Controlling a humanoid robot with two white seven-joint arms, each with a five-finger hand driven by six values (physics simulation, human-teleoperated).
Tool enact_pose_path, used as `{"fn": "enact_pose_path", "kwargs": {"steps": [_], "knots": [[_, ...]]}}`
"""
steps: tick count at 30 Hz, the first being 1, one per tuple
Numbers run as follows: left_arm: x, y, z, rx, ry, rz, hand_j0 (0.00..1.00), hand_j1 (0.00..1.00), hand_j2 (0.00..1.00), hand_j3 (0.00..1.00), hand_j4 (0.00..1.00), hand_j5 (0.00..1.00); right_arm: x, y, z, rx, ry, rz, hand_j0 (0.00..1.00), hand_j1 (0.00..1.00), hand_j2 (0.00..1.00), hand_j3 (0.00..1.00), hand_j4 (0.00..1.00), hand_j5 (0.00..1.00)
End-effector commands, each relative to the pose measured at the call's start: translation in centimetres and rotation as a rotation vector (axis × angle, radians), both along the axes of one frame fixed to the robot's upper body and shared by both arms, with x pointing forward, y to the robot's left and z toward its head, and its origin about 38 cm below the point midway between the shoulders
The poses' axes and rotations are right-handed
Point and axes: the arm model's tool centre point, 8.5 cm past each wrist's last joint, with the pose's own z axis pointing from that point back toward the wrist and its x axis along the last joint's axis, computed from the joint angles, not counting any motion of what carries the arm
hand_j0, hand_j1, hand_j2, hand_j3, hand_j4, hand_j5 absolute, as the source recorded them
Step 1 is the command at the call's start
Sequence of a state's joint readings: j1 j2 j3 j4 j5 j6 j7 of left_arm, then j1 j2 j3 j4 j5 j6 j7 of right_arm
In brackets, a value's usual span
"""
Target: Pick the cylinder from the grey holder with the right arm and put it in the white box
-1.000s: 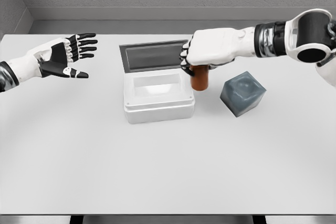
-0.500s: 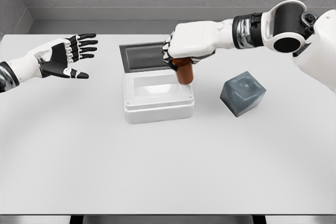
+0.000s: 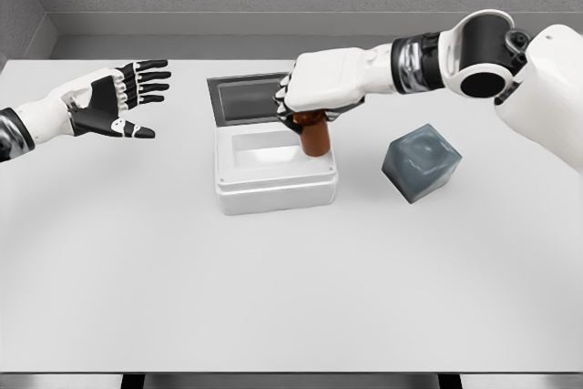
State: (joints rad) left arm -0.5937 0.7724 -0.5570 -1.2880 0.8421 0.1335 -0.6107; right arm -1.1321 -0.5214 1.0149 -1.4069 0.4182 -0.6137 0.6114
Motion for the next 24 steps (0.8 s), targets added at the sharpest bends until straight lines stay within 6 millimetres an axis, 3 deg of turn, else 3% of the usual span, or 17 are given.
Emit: {"fn": "enact_pose_path", "kwargs": {"steps": [1,24], "knots": [[0.0,0.03,0.09,-0.005,-0.001,0.001,1.0,1.0,1.0,1.0,1.0,1.0,-0.02,0.14,0.01,0.005,0.003,0.001,0.35,0.35,0.35,0.35,0.35,0.35],[0.0,-0.05,0.02,-0.004,0.0,-0.001,1.0,1.0,1.0,1.0,1.0,1.0,0.83,0.5,0.07,0.014,0.012,-0.017,0.35,0.35,0.35,0.35,0.35,0.35]]}}
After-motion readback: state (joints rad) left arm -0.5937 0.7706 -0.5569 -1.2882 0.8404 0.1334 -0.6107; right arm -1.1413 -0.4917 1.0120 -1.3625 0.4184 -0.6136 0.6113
